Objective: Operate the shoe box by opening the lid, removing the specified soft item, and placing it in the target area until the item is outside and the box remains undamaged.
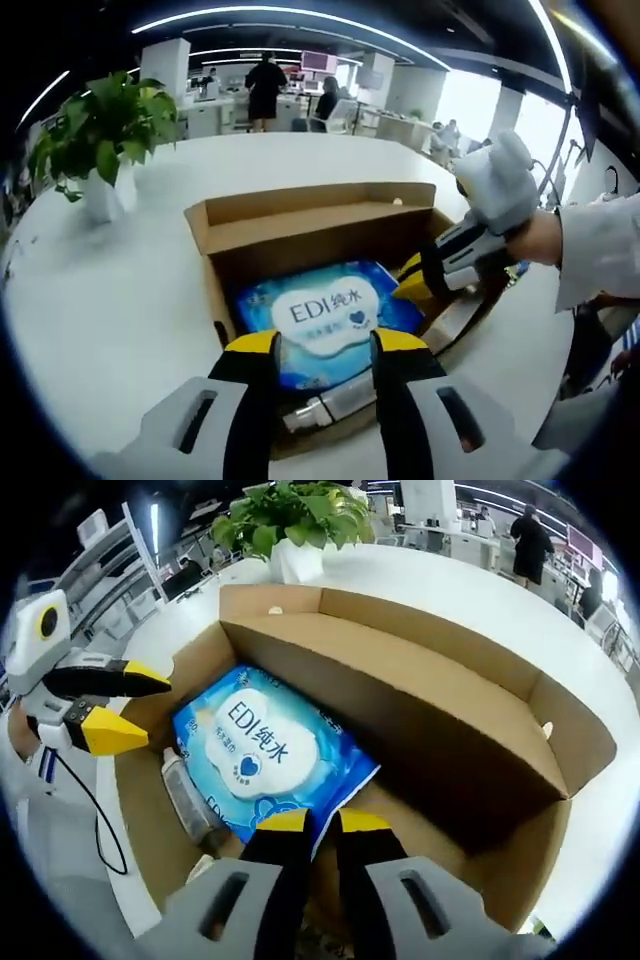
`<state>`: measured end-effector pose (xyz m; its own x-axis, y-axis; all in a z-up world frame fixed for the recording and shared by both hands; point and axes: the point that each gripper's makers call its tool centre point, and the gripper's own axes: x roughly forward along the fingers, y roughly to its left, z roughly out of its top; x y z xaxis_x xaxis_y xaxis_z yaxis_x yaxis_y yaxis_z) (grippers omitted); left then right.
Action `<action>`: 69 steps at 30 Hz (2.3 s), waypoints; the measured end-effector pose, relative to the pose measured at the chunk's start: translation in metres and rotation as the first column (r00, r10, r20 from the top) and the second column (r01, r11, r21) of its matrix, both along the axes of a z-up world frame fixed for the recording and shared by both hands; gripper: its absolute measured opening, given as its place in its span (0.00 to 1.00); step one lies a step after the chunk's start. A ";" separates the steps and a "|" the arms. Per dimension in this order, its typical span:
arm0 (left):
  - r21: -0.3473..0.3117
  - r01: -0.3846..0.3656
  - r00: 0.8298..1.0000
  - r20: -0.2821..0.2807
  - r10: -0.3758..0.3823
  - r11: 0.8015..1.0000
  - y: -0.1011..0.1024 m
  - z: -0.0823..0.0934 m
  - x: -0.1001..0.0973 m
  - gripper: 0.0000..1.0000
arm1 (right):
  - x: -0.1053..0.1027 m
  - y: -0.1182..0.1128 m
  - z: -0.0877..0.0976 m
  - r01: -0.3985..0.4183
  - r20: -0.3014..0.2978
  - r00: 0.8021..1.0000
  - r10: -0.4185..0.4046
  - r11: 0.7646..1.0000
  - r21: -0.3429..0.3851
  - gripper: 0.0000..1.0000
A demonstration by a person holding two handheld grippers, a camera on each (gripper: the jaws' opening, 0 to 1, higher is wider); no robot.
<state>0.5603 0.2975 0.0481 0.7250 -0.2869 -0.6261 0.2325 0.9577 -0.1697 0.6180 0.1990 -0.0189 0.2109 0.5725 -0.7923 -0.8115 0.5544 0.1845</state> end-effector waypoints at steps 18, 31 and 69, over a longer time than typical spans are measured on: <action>0.006 -0.003 1.000 -0.015 0.003 1.000 -0.003 -0.005 0.001 0.35 | 0.006 -0.015 0.003 0.071 -0.020 0.997 -0.072 0.997 -0.029 0.00; 0.023 -0.006 0.997 -0.079 0.008 1.000 -0.003 -0.024 0.012 0.31 | 0.011 -0.035 0.004 0.095 -0.007 0.995 -0.095 0.995 -0.036 0.00; 0.131 -0.009 0.961 -0.274 0.044 0.991 -0.001 -0.060 0.023 0.03 | 0.007 -0.039 0.008 0.097 0.014 0.995 -0.097 0.994 -0.042 0.00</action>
<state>0.5836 0.2967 -0.0123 0.5255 -0.1752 -0.8326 0.1680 0.9807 -0.1003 0.6252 0.1599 -0.0112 0.2734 0.5148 -0.8125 -0.7554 0.6379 0.1499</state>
